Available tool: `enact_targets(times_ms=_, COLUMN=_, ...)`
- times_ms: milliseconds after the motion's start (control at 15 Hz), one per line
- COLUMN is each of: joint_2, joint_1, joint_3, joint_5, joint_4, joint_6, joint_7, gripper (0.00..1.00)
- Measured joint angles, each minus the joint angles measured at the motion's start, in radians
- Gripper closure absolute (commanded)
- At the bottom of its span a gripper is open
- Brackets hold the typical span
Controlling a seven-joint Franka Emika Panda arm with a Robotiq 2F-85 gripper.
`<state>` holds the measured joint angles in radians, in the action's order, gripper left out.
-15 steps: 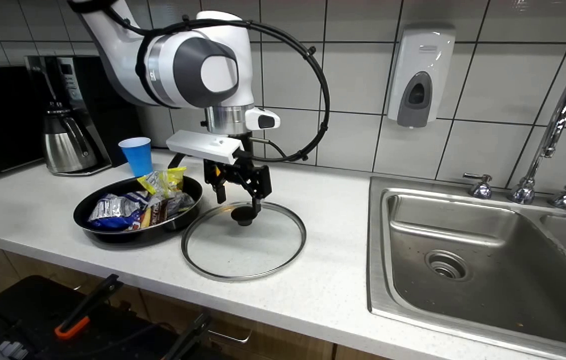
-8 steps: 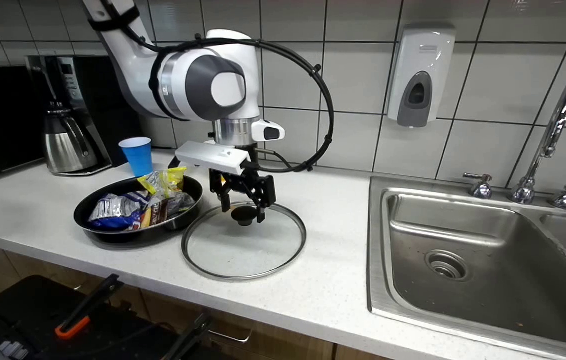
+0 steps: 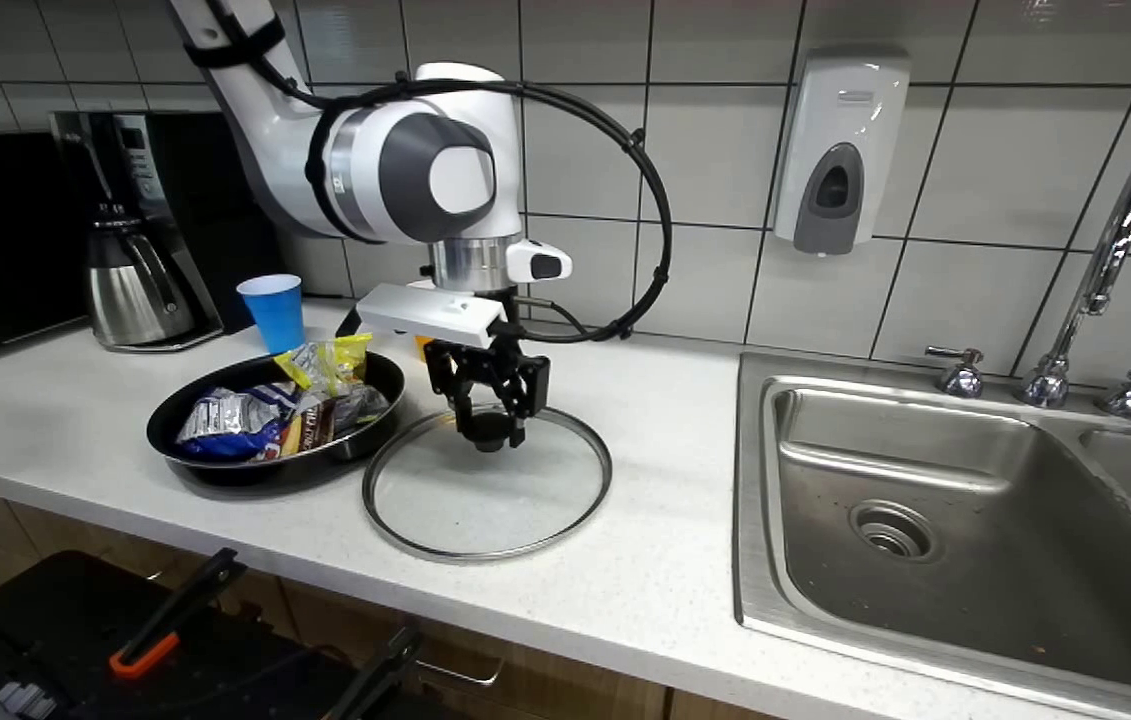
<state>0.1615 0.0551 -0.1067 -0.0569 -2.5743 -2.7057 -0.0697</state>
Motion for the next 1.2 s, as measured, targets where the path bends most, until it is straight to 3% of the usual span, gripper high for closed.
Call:
enact_targets(times_ms=533, joint_2=-0.001, joint_1=0.000, joint_3=0.000, joint_5=-0.001, joint_4=0.000, joint_6=0.000, joint_7=-0.005, gripper=0.61)
enact_targets(times_ms=1200, joint_2=-0.078, joint_1=0.018, joint_3=-0.010, joint_5=-0.027, joint_4=-0.012, joint_6=0.006, joint_7=-0.116, gripper=0.61)
